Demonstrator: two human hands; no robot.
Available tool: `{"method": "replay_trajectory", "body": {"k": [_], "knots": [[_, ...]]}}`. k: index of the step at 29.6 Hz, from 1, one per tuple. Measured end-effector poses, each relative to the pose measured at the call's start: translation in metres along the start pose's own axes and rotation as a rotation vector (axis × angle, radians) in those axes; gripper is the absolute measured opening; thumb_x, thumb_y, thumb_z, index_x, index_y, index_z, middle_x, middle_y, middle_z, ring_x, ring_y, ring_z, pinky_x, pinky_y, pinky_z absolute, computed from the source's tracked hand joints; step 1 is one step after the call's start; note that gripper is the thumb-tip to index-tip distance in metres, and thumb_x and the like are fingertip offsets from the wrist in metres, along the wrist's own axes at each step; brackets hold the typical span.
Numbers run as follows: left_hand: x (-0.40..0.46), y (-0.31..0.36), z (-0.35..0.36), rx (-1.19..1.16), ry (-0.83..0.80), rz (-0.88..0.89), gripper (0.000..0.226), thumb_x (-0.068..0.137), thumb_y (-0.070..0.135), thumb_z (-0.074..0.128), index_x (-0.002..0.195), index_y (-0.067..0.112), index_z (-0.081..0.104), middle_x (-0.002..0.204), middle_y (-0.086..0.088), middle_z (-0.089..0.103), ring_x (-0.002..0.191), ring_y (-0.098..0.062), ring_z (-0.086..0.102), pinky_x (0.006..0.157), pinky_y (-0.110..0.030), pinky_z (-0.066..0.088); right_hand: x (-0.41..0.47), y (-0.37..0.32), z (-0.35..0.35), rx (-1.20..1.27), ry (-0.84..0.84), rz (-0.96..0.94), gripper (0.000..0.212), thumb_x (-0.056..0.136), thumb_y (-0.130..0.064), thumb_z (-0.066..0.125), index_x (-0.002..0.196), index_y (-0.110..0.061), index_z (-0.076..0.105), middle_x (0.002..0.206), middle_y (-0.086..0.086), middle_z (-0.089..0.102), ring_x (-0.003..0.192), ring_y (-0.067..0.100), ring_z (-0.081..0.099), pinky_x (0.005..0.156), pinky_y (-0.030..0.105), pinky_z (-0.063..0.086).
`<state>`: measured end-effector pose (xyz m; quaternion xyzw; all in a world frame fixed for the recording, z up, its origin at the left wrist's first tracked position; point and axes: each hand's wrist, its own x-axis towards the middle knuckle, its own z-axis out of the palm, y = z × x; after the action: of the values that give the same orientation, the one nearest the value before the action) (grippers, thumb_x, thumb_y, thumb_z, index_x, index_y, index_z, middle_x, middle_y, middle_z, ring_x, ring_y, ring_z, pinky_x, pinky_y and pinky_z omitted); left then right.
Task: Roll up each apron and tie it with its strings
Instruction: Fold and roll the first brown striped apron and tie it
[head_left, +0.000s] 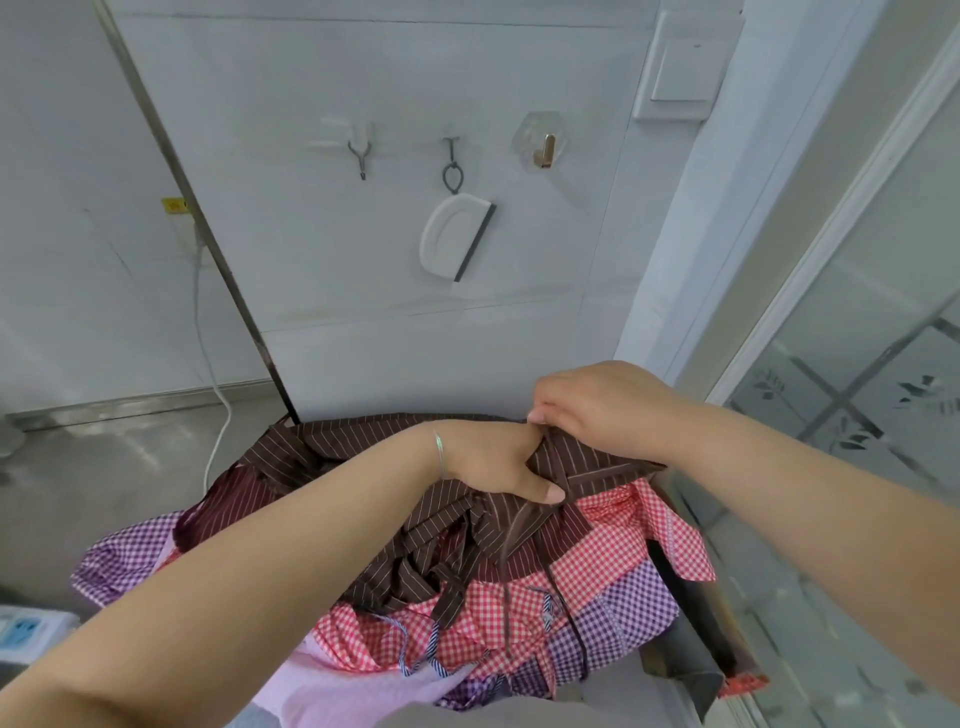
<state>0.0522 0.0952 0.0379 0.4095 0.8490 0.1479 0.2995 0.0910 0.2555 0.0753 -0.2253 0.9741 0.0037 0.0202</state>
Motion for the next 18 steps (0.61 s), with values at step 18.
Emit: {"method": "replay_trajectory", "body": {"k": [18], "knots": [[0.025,-0.021,0.004,-0.822,0.710,-0.249,0.050,0.101,0.045,0.035,0.109,0.004,0.063,0.104,-0.013,0.070,0.098,-0.027,0.065,0.095,-0.044,0.048,0.002,-0.028,0.033,1.364,0.225,0.663,0.056,0.095,-0.061,0.023,0.099,-0.019,0.060,0.096,0.005,0.072,0.088,0.017,0.070,0.088,0.030,0.054]]}}
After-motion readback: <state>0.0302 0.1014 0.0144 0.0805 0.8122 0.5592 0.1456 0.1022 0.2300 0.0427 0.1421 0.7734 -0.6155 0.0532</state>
